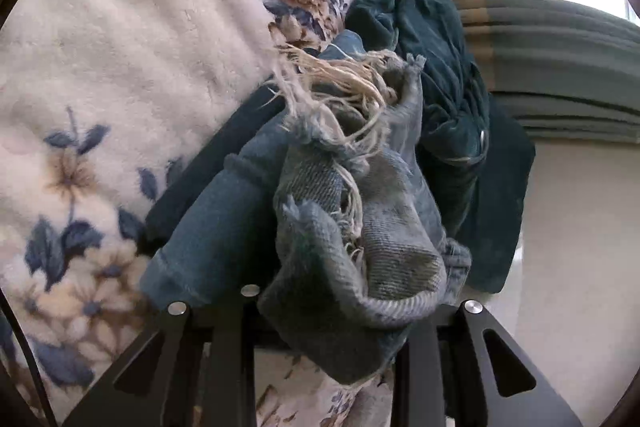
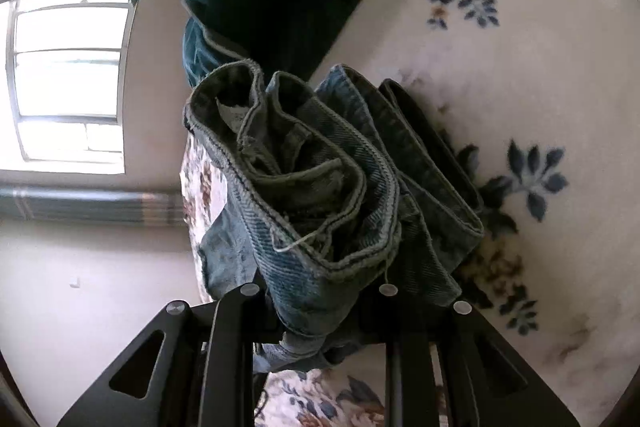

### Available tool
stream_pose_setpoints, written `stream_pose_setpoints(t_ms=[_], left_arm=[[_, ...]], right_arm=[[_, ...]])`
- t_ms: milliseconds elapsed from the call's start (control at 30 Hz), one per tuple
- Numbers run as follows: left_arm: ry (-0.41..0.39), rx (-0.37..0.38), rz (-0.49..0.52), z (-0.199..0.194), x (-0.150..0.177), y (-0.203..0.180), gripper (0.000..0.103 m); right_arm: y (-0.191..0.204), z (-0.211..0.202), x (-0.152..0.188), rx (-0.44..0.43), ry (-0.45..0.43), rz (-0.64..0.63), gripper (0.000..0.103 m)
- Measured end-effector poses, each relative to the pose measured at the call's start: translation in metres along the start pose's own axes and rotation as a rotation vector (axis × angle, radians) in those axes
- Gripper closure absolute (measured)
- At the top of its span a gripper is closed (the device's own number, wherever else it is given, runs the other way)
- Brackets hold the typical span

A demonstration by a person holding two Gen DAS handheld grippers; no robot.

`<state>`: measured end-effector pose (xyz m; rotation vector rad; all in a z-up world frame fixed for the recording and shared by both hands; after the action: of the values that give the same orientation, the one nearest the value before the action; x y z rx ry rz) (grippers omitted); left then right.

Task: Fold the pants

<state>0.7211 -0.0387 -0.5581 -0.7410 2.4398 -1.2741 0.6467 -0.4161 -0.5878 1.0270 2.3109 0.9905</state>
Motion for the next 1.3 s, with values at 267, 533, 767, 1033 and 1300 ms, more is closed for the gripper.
stream_pose_setpoints(t_ms=[267,533,767,1033,1300], left_arm=[[-0.054,-0.426,0.338,-0.043,0.015,-0.036,0.023],[-0.116,-0.713,0.695,-0.067,0.056,-0.092,0.013],[-0.120,-0.734,0.788,-0.084,0.073,-0.127,0.013],[-0.142,-0.706,0.830,-0.140,0.108,-0.169,0.013],[-0.171,-0.666,0.905,-0.239,0.163,-0.218,0.013]], right_arm=[[0.022,-0.028,0.012,0.376,-0.013,-0.325,0.014],[0.087,-0.052,0.064,0.718,-0.077,-0.733,0.011],[0.130,-0.095,0.091,0.708,-0.103,-0.733,0.011],[0.177,-0.192,0.133,0.697,-0.168,-0.700,0.011],[0.237,-0.324,0.200,0.668,-0.262,-0.662,0.011]])
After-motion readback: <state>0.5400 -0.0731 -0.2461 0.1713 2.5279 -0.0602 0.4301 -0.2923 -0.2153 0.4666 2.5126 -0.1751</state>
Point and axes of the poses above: each gripper's, at about its wrist camera, not at the fingertips, and z roughly the way its jaws point, y to its left, x to its underside, the point moved 4 cm from there along z, roughly the way its jaws point, and after that the axes turned 4 degrees about -y, right-handed, at the moved point
